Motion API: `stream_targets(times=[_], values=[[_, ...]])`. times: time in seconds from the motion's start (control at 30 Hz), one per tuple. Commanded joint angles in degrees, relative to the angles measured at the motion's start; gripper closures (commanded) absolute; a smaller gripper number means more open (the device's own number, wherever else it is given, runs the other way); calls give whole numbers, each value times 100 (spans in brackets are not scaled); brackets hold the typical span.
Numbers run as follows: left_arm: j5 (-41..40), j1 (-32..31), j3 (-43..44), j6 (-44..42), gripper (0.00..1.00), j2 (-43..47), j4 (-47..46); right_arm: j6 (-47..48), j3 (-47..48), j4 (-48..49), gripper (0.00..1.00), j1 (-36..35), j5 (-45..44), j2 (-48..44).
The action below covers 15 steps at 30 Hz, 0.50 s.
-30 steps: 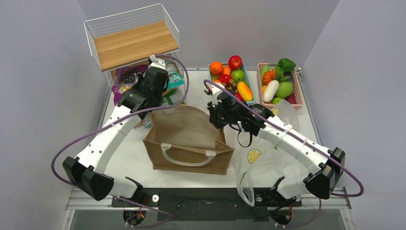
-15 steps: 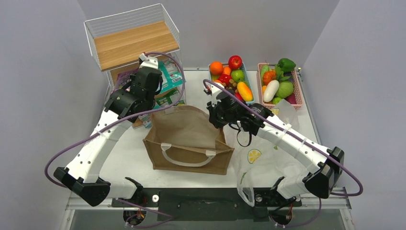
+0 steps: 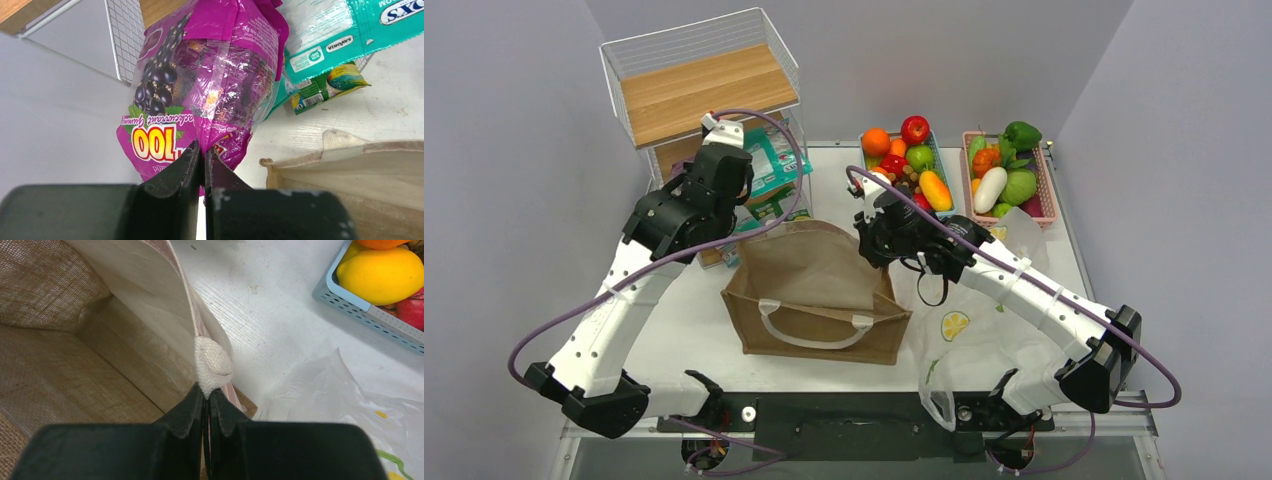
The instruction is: Place the food into the grocery bag and tie it
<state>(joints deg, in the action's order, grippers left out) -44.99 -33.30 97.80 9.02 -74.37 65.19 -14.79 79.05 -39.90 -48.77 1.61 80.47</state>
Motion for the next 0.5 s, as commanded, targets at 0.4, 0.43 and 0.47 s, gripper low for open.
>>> stream_targets(times=[0.4,0.43,0.47], values=[[1106,-41,744,609,100,816,200,-91,249,193,100,-183,-143,100],[1168,-43,856,639,100,785,335,-97,280,193,100,-211,-143,105],[1199,-40,908,646,100,775,380,-102,288,191,100,-224,-143,106]])
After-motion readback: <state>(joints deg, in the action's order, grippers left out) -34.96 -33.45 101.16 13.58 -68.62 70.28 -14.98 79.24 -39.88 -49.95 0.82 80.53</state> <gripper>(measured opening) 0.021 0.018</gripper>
